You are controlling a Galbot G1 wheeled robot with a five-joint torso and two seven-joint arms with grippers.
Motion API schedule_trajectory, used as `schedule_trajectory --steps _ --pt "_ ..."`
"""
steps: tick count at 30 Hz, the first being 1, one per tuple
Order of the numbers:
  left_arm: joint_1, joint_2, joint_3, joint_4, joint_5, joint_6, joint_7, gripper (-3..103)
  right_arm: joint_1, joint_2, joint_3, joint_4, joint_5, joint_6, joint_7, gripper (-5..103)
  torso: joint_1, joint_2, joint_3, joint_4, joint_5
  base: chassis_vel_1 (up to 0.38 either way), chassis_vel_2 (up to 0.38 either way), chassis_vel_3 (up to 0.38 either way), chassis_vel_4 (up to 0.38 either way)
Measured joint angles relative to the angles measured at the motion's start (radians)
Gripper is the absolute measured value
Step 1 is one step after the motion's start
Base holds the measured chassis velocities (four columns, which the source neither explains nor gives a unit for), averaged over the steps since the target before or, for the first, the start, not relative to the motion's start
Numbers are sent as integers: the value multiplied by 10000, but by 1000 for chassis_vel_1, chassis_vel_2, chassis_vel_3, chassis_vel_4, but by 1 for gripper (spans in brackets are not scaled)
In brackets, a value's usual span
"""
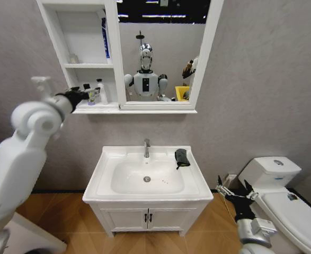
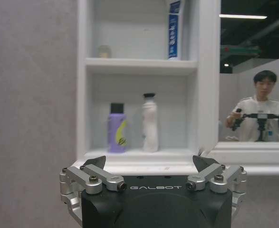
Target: Move facial cleanser and shampoo from washbasin to cabinet, then wipe washbasin with towel.
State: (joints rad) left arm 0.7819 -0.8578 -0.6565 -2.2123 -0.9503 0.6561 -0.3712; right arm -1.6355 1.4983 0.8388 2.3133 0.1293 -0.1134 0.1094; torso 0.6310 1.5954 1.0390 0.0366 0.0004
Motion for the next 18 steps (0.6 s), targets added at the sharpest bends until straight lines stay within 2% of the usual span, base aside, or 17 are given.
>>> schedule_trajectory --steps 2,3,4,6,7,8,9,10,11,12,14,15,16,18 --pt "2773 -1384 -1379 -570 1857 -807 1575 100 -106 -97 -3 11 -3 -8 -39 100 3 -1 1 -3 -12 0 0 0 0" --pt "2773 -1384 -1379 -570 1857 -807 1575 100 -106 -97 -3 11 -3 -8 -39 100 3 -1 1 -3 -12 0 0 0 0" --pt "4217 -2132 -1860 -805 2897 -1584 2502 100 -163 -146 -9 12 -2 -4 -72 100 3 -1 1 -1 -8 0 0 0 0" --pt "6054 -3268 -2272 -1087 4167 -2742 3660 100 -218 -194 -52 12 -3 40 -134 100 1 0 0 3 -4 0 0 0 0" --pt "6054 -3268 -2272 -1087 4167 -2742 3660 100 -218 -194 -52 12 -3 40 -134 100 1 0 0 3 -4 0 0 0 0" --pt "7048 -4066 -2386 -1270 4768 -3387 4219 100 -247 -199 -125 10 -13 92 -168 100 -1 0 0 5 -1 0 0 0 0" --pt "7048 -4066 -2386 -1270 4768 -3387 4219 100 -247 -199 -125 10 -13 92 -168 100 -1 0 0 5 -1 0 0 0 0" --pt "7888 -4804 -2388 -1417 5177 -3975 4681 100 -279 -198 -211 7 -28 115 -213 100 -1 0 0 1 1 0 0 0 0" --pt "8331 -5152 -2347 -1453 5427 -4318 4902 100 -305 -192 -257 7 -35 121 -259 100 0 0 0 -1 1 0 0 0 0" --pt "8331 -5152 -2347 -1453 5427 -4318 4902 100 -305 -192 -257 7 -35 121 -259 100 0 0 0 -1 1 0 0 0 0" --pt "9169 -5818 -2151 -1450 6133 -5065 5359 100 -366 -181 -341 -6 -60 166 -362 100 1 0 1 -1 3 0 0 0 0" --pt "9379 -5977 -2032 -1358 6397 -5304 5433 100 -413 -180 -364 -14 -62 214 -401 100 2 0 2 0 1 0 0 0 0" --pt "9379 -5977 -2032 -1358 6397 -5304 5433 100 -413 -180 -364 -14 -62 214 -401 100 2 0 2 0 1 0 0 0 0" --pt "9471 -6170 -1822 -1052 6916 -5836 5434 100 -550 -203 -384 -11 -57 328 -478 100 2 0 2 -2 -3 0 0 0 0"
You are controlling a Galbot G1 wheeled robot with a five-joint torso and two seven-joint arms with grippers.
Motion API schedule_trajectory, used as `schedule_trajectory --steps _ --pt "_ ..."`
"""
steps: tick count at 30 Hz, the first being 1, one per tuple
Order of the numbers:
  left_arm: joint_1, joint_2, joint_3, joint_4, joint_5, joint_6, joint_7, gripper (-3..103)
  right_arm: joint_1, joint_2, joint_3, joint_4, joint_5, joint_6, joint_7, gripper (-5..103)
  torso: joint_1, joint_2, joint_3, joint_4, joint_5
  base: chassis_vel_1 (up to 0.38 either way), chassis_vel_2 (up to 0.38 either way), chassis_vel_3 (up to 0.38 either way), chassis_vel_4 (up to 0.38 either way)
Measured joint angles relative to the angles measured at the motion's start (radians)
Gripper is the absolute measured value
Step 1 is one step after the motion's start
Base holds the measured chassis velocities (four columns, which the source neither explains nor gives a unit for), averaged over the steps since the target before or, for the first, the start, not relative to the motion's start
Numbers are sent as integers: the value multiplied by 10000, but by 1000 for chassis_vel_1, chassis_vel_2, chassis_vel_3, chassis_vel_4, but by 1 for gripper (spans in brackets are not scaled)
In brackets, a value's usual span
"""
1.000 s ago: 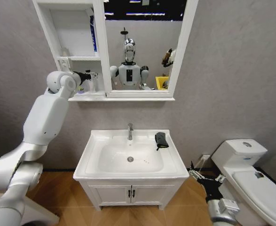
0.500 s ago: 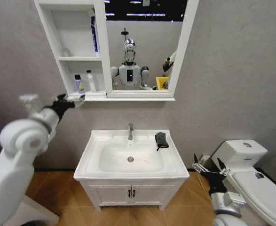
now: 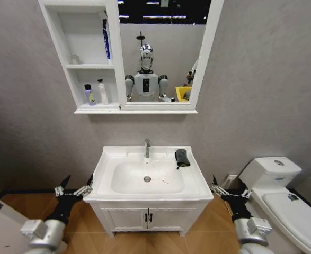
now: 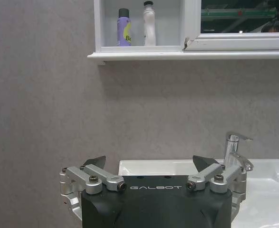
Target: Move facial cleanser and shampoo from washbasin to cabinet, then wipe washbasin with towel.
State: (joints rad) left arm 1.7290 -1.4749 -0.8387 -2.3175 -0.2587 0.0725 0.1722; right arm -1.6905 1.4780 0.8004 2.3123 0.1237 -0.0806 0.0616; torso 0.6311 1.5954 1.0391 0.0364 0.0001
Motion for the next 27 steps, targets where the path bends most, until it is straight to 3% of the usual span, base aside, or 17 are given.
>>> schedule_trajectory --steps 9,17,27 --pt "-46 -20 99 161 126 -141 -58 100 -137 -22 93 38 95 214 -81 100 1 -2 1 0 0 0 0 0 0" --pt "-64 6 117 179 66 -86 -101 100 164 -61 174 73 178 -234 39 100 2 -3 2 3 -1 0 0 0 0" --pt "-70 22 126 186 34 -47 -123 100 85 -19 185 9 181 -274 53 100 -1 -1 0 3 0 -14 12 12 -15"
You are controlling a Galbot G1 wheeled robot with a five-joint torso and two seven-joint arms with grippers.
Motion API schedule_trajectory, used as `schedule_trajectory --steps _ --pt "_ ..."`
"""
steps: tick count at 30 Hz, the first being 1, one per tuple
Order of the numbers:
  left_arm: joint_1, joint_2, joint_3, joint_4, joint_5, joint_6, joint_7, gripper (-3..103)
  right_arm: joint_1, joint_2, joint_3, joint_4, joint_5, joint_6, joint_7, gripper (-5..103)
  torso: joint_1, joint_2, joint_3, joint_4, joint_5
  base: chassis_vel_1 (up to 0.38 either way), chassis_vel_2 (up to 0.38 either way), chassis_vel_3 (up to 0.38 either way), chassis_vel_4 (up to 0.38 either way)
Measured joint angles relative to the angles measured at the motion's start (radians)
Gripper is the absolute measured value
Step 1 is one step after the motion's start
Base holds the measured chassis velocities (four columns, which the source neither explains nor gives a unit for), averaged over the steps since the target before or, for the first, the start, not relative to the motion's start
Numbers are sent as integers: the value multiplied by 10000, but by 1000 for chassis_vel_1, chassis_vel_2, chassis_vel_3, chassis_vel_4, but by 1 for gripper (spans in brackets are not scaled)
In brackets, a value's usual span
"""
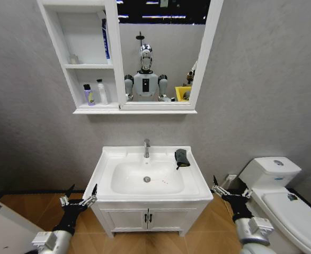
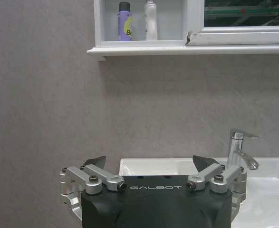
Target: Move facial cleanser and shampoo from washbasin to cabinet, then wipe washbasin with towel.
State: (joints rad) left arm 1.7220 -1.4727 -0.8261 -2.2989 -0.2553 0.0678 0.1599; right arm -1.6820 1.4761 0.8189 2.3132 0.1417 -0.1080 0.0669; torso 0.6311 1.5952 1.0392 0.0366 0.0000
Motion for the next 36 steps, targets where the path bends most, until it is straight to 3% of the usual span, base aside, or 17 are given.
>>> schedule_trajectory --steps 12,15,19,21,22,24,28,29,31,36 --pt "-4 7 9 9 -15 17 -9 100 29 -104 -69 -177 178 -32 -41 100 10 -3 3 -2 1 -128 121 125 -124" --pt "-4 8 9 10 -18 18 -12 100 654 -388 -105 -672 561 -419 -43 100 13 -5 4 -3 0 -30 47 58 -82" --pt "-2 10 10 11 -21 22 -15 100 2037 -1169 -213 -1949 1837 -1530 545 100 2 -3 2 5 5 0 0 0 0" --pt "-1 11 9 11 -23 24 -19 100 2548 -1690 -105 -2236 3307 -2623 1224 100 1 -2 2 4 2 0 0 0 0" --pt "-1 11 9 11 -23 24 -19 100 2548 -1690 -105 -2236 3307 -2623 1224 100 1 -2 2 4 2 0 0 0 0" --pt "-1 14 9 11 -24 25 -18 100 3119 -2287 -201 -2677 4255 -3168 1774 100 -3 1 0 -6 -1 0 0 0 0" --pt "-2 13 10 11 -25 28 -20 100 3942 -3055 -575 -3475 4520 -3341 1816 100 -1 0 2 -5 9 0 0 0 0" --pt "-2 13 11 11 -25 29 -19 100 4683 -3694 -948 -4073 4608 -3497 1701 100 0 0 2 2 0 0 0 0 0" --pt "-2 13 11 11 -26 30 -17 100 5594 -4282 -1497 -4832 4772 -3632 1530 100 4 -1 2 2 -1 0 0 0 0" --pt "-3 13 11 12 -26 30 -18 100 6826 -4814 -2528 -6119 4956 -3611 993 100 5 -2 2 0 0 0 0 0 0"
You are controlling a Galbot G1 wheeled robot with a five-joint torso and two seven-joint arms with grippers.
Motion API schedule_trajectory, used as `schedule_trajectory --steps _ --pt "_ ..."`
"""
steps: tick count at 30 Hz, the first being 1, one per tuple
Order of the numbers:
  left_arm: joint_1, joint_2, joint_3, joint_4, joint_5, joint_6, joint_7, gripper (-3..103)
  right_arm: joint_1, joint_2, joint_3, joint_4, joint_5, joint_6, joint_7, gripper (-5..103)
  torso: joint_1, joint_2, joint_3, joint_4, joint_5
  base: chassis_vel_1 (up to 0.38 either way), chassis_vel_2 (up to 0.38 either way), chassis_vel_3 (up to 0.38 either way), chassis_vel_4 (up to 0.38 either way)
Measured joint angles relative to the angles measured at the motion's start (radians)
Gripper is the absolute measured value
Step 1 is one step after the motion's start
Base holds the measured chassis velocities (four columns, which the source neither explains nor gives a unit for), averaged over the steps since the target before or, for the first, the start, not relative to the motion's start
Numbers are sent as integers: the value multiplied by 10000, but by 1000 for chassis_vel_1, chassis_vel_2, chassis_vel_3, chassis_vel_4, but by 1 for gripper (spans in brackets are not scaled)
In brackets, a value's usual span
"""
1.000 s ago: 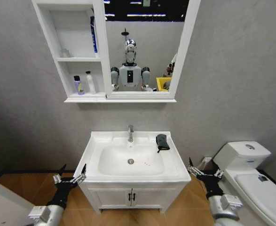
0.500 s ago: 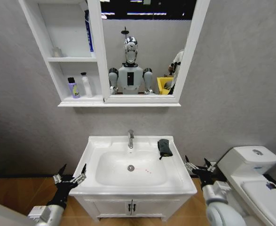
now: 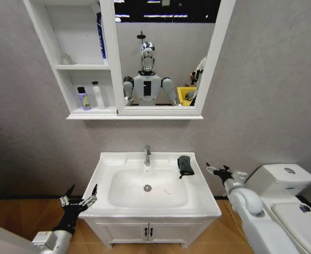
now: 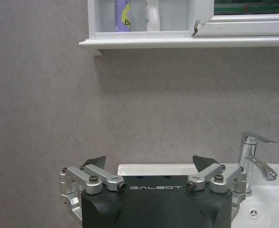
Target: Move facial cleanser and shampoo from washbasin to cabinet, then wipe washbasin with towel.
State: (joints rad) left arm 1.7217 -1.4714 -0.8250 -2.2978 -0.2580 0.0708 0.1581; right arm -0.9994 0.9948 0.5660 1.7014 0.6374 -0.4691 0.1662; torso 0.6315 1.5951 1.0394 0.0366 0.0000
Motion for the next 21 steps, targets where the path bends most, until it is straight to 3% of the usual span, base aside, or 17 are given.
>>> schedule_trajectory --steps 4,6,10,21 --pt "0 0 0 -1 0 0 1 100 455 -65 -550 -462 99 -23 -101 100 0 0 0 -2 -1 0 0 0 0" --pt "0 0 1 0 0 0 1 100 1301 54 -1563 -1189 108 -86 7 100 -1 0 0 -3 0 0 0 0 0" --pt "0 0 0 0 0 0 1 100 2152 343 -2347 -1847 395 -246 389 100 -1 0 -1 2 -1 0 0 0 0" --pt "0 0 0 0 0 -1 2 100 3180 914 -3123 -3068 743 -434 552 100 -1 0 -1 -1 -2 0 0 0 0"
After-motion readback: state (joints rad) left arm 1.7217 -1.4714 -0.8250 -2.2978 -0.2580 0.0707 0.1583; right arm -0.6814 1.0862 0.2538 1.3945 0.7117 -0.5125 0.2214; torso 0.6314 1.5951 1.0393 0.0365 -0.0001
